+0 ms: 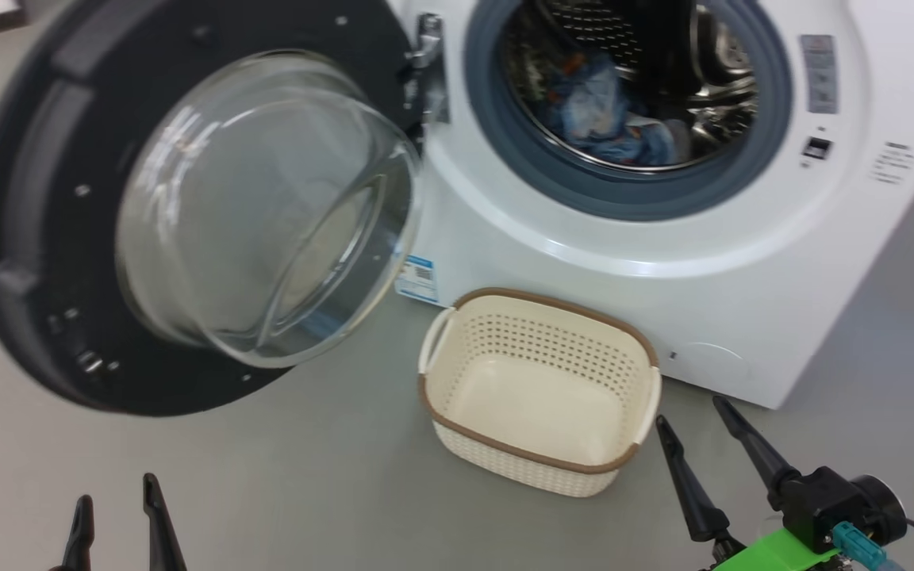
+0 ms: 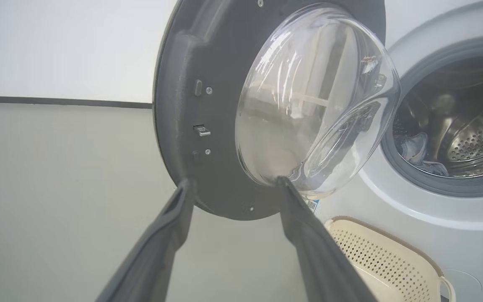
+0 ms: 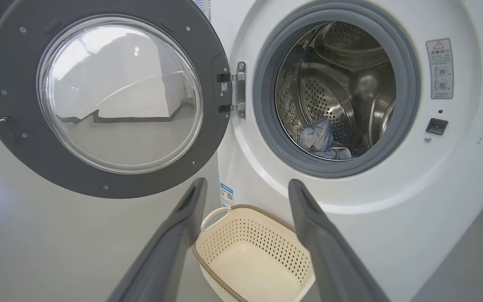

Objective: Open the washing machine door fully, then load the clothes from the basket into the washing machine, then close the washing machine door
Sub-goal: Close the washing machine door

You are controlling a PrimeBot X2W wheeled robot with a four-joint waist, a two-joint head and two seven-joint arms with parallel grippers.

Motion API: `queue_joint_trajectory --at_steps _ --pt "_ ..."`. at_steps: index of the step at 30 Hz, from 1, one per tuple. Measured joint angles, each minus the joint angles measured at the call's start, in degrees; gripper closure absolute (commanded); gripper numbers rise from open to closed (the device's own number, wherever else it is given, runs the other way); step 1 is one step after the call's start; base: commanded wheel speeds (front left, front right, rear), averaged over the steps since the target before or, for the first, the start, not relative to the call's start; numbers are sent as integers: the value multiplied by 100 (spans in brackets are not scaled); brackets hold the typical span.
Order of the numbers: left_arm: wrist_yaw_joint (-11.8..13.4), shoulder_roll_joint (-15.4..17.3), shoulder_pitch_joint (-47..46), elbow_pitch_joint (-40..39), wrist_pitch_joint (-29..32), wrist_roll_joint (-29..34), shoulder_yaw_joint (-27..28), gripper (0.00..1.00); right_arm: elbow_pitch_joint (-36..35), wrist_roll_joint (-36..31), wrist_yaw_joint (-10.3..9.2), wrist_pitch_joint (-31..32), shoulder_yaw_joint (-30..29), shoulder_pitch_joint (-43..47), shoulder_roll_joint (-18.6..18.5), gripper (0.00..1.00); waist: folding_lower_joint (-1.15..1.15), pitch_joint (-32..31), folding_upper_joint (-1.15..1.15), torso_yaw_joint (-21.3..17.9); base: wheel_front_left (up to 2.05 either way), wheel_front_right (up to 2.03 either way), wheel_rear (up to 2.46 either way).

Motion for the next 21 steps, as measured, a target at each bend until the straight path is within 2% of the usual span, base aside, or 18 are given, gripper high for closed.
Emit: queue_joint_trajectory --at_steps 6,21 --pt "3 0 107 -26 0 -43 25 0 15 -23 0 0 54 -1 8 0 0 -33 0 329 0 0 0" --pt "111 0 110 -134 0 -120 58 0 42 -23 0 0 71 2 -21 0 0 -46 0 364 0 0 0"
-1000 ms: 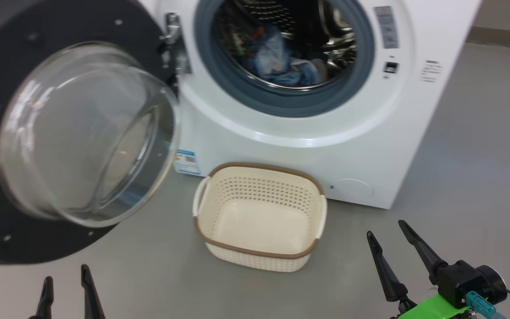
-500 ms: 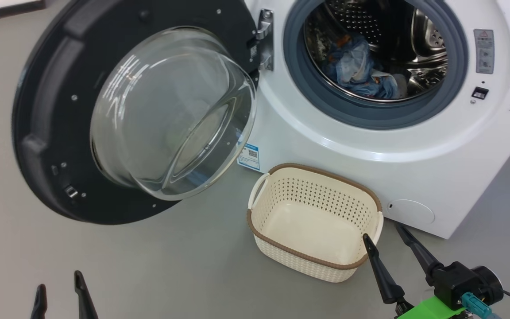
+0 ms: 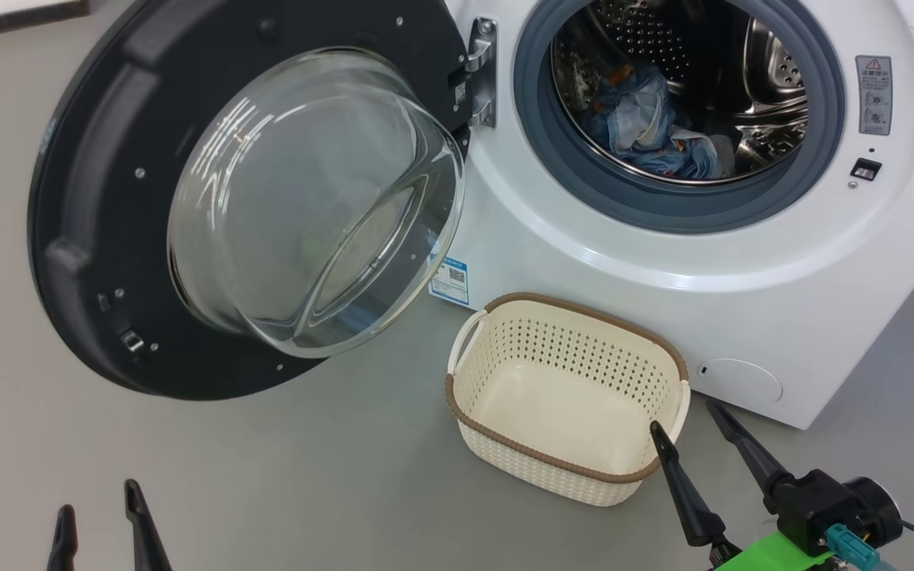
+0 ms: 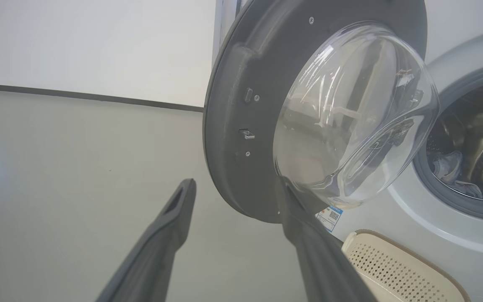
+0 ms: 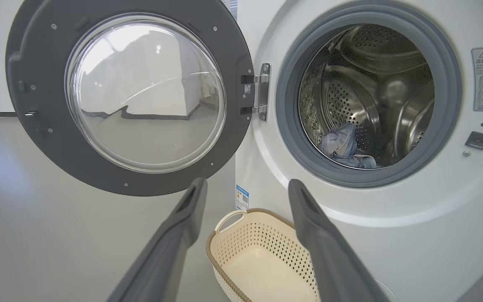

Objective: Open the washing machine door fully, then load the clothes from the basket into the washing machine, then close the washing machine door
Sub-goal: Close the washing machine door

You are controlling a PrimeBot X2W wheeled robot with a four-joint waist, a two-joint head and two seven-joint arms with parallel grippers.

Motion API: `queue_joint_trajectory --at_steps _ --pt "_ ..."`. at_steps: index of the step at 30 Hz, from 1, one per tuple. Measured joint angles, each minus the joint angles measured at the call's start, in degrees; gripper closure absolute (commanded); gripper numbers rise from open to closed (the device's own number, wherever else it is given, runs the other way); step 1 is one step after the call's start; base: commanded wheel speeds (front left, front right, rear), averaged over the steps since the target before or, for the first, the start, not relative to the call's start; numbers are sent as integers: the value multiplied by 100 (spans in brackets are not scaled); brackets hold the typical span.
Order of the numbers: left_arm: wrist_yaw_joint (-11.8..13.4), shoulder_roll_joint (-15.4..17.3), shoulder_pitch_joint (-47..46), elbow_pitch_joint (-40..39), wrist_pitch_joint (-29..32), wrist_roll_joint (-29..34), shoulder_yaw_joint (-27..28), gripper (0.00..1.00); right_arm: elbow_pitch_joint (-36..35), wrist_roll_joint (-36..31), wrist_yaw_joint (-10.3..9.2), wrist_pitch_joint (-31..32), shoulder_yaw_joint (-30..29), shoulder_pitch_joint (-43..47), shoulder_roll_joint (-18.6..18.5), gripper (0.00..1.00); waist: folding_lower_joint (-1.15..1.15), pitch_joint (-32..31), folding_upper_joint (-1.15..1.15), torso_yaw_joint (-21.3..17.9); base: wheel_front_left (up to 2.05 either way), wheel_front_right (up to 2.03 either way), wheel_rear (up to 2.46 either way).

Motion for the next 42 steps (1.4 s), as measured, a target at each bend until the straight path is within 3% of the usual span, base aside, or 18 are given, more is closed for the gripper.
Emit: queue_joint_trajectory --at_steps 8,11,12,14,19,23,31,39,42 --pt "147 0 122 -120 0 -127 102 0 79 0 0 0 163 -62 -47 0 0 45 0 36 0 0 0" --pt "199 -5 121 -170 0 -434 297 0 90 0 0 0 178 -135 -52 0 0 41 0 35 0 0 0" --pt "201 -5 119 -170 0 -745 414 25 94 0 0 0 182 -135 -52 0 0 39 0 36 0 0 0" --pt "177 -12 98 -159 0 -1314 758 100 98 0 0 0 185 -135 -52 0 0 39 0 37 0 0 0" --pt "-189 -13 -129 252 -1 -1423 1911 100 101 1 0 0 181 -132 -45 0 0 48 0 33 0 0 0" --pt "-371 145 -742 920 -1 -1558 2506 100 101 1 0 0 165 -122 -34 0 0 58 0 28 0 0 0" --pt "-378 1362 -2108 2695 154 -2058 3381 100 86 2 0 0 90 -105 -4 0 0 67 0 0 0 0 0" --pt "-924 2345 -3662 4341 768 -3345 4236 100 86 2 0 0 109 -104 3 0 0 62 0 -222 0 0 0" --pt "-1023 2638 -4036 4763 868 -3611 4422 100 89 2 0 0 123 -105 3 0 0 61 0 -364 0 0 0"
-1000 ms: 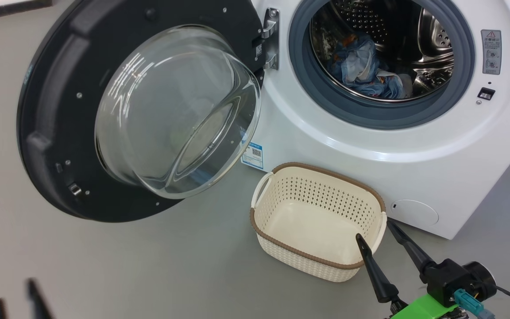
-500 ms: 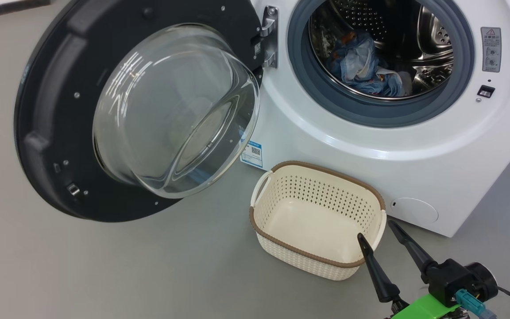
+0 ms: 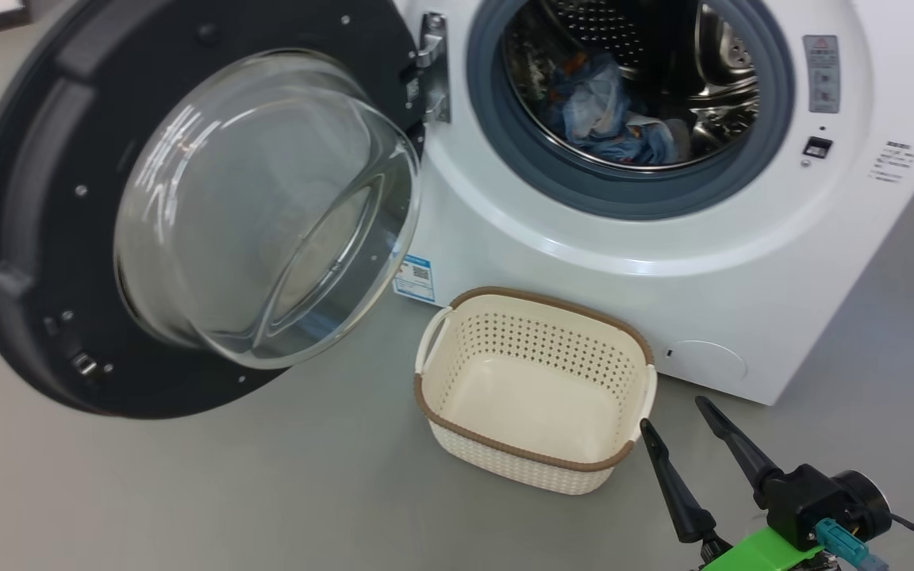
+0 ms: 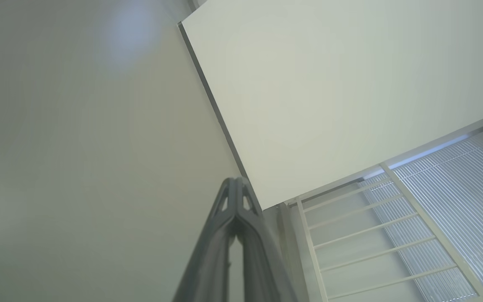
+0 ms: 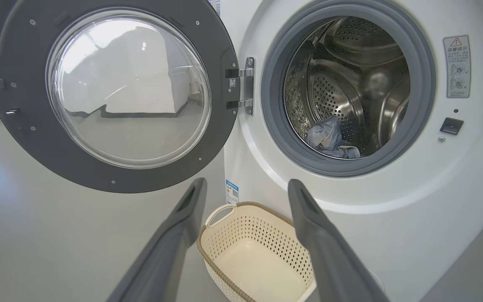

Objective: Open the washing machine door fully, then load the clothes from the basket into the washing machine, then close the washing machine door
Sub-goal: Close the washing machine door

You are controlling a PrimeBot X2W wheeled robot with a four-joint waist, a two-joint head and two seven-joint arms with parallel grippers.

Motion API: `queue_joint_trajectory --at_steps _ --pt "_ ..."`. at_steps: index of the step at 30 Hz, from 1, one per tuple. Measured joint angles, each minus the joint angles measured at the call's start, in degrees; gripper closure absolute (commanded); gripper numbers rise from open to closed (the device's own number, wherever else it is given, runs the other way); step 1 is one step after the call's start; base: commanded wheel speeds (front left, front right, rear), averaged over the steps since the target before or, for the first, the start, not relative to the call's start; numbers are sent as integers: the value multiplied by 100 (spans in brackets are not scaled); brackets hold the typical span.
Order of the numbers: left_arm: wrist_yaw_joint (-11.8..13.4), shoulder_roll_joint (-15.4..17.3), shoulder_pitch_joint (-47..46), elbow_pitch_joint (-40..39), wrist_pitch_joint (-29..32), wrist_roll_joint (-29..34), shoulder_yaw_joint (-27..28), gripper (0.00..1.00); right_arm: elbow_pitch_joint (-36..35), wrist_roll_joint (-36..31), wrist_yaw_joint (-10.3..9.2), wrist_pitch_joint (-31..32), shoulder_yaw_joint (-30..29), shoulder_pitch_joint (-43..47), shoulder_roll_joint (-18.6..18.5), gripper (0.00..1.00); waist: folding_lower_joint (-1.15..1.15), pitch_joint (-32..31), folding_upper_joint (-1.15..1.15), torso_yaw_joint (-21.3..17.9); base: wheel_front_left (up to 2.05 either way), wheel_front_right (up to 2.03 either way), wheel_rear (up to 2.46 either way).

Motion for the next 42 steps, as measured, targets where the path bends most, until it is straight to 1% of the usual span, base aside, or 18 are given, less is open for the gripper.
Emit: queue_joint_trajectory --at_steps 3,6,11,14,20,21,24,29,34,42 --pt "-54 256 -335 323 69 -137 115 100 8 0 0 0 22 -1 -11 0 0 -1 0 -155 0 0 0" --pt "-55 445 -643 578 89 -263 207 100 14 0 0 0 23 -1 -16 0 0 -5 0 -319 0 0 0" --pt "-186 616 -1120 876 215 -346 103 100 16 0 0 0 18 -1 -23 0 0 -11 0 -579 0 0 0" --pt "-257 620 -1353 1054 410 -348 -42 100 23 1 0 0 16 0 -30 0 0 -10 0 -699 0 0 0" --pt "-354 615 -1759 1357 1089 -357 -387 100 24 9 0 0 18 -1 -24 0 0 6 0 -860 0 0 0" --pt "-356 616 -1887 1446 1333 -359 -479 100 24 10 0 0 20 -1 -19 0 0 18 0 -896 0 0 0" --pt "-403 611 -1980 1558 1646 -367 -608 100 24 32 0 0 20 -1 -15 0 0 41 0 -951 0 0 0" --pt "-407 592 -2097 1703 2056 -374 -757 100 25 33 0 0 23 -7 -21 0 0 89 0 -1056 0 0 0" --pt "-409 532 -2131 1796 2339 -375 -854 100 26 33 0 0 24 -11 -26 0 0 125 0 -1158 0 0 0" --pt "-506 419 -2125 1942 2465 -392 -912 100 29 34 0 0 24 -12 -73 0 0 184 0 -1344 0 0 0"
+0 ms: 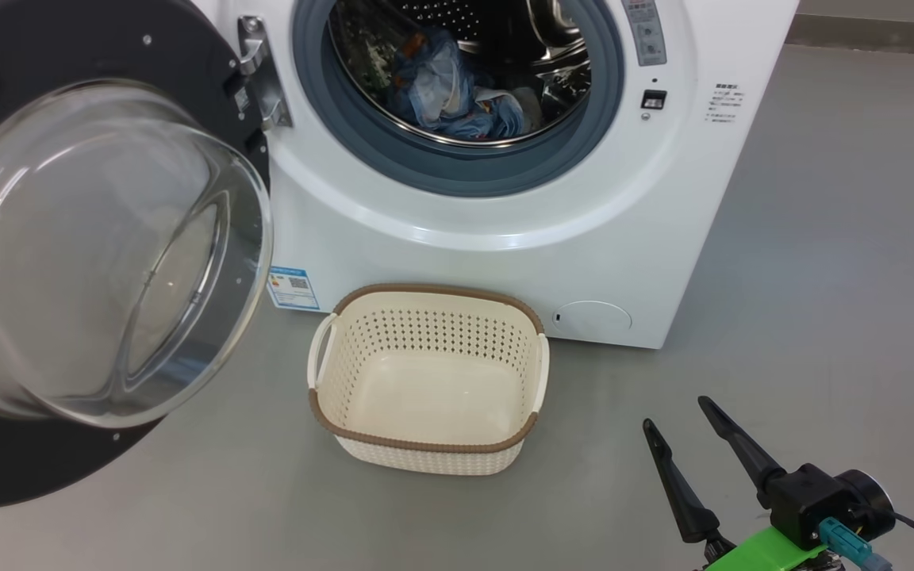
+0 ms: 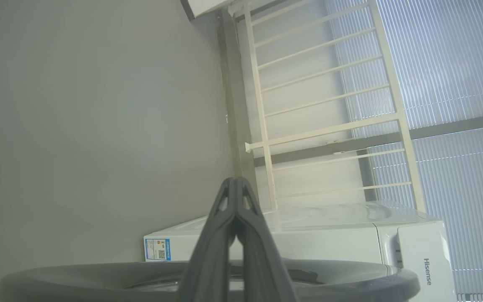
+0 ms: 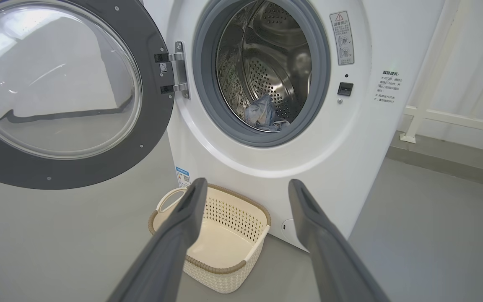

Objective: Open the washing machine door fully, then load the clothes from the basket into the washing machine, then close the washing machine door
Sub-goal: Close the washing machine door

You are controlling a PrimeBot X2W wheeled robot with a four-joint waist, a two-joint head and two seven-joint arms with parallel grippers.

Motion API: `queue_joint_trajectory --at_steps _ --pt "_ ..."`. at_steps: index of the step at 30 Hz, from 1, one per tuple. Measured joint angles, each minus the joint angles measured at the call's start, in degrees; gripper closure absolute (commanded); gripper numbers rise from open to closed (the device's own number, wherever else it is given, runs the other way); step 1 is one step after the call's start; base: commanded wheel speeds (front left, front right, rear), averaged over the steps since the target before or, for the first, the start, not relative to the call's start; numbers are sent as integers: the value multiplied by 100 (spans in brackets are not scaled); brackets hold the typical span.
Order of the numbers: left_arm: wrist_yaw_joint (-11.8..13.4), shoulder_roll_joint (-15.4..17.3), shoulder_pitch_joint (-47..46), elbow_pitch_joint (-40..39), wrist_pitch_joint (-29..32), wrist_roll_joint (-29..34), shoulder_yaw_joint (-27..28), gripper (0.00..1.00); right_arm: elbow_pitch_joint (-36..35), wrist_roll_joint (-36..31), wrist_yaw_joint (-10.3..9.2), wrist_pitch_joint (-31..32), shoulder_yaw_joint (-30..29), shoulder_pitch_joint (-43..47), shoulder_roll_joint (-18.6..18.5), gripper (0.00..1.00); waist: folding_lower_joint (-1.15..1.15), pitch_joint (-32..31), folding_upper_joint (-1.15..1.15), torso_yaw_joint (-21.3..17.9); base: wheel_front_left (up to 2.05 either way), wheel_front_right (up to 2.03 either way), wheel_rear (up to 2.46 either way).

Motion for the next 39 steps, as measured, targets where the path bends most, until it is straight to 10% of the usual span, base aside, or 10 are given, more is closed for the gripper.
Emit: queue_joint_trajectory --at_steps 28,39 --pt "-347 -353 31 -277 3244 -1102 113 100 -1 5 0 0 -14 0 -55 0 0 14 0 51 0 0 0" --pt "43 -859 213 -1327 4149 -1215 -19 100 -2 5 0 0 -68 0 15 0 0 17 0 145 0 0 0"
